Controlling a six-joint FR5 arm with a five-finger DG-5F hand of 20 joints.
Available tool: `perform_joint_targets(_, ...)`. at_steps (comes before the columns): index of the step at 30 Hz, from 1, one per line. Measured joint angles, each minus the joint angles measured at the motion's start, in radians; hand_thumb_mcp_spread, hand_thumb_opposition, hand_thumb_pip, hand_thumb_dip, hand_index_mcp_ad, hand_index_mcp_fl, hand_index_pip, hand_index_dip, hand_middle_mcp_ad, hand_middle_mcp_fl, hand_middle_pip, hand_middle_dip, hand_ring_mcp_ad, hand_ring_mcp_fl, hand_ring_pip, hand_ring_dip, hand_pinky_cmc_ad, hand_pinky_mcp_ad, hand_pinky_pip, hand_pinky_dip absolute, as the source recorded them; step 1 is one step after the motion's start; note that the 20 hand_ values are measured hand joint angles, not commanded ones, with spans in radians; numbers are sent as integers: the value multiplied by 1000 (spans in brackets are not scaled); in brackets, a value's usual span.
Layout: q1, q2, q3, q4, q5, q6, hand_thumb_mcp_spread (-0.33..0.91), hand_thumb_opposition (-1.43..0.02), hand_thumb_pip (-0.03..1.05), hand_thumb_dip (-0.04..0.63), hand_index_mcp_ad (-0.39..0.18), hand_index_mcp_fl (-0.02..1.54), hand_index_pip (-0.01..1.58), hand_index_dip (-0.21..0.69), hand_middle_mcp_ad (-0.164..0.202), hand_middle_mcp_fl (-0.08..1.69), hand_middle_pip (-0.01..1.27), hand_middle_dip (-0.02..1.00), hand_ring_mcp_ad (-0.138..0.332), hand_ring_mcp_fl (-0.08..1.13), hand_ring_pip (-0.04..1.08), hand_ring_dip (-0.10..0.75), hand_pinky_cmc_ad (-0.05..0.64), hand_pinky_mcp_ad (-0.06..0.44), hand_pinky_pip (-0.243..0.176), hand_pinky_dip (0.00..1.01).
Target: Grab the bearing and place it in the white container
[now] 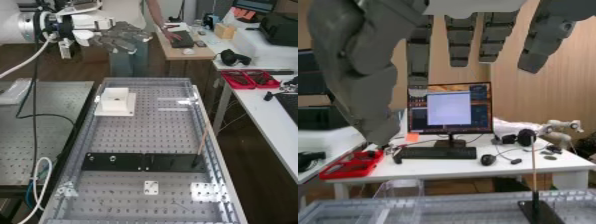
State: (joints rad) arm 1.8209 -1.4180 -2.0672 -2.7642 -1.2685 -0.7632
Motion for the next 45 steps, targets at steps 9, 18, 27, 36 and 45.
perform_joint_targets(9,-182,-82,178,-73,-154,42,323,-740,492,241,-147,140,213,178,66,16,126,206,113,0,82,93,379,281,-93,255)
perform_joint_targets(18,-259,-157,259,-97,-265,39,316,-733,428,190,-147,192,140,169,65,37,129,206,126,0,86,93,379,293,-89,276)
perform_joint_targets(27,-282,-175,281,-111,-305,35,319,-733,426,190,-143,188,117,169,68,37,129,206,126,0,86,96,398,293,-89,276)
perform_joint_targets(36,-306,-174,302,-134,-346,10,319,-733,421,182,-140,188,113,169,65,37,129,206,126,0,86,96,398,297,-89,276)
perform_joint_targets(45,-330,-178,305,-112,-386,19,316,-731,421,173,-134,188,113,169,66,37,129,206,126,0,86,96,405,297,-89,276)
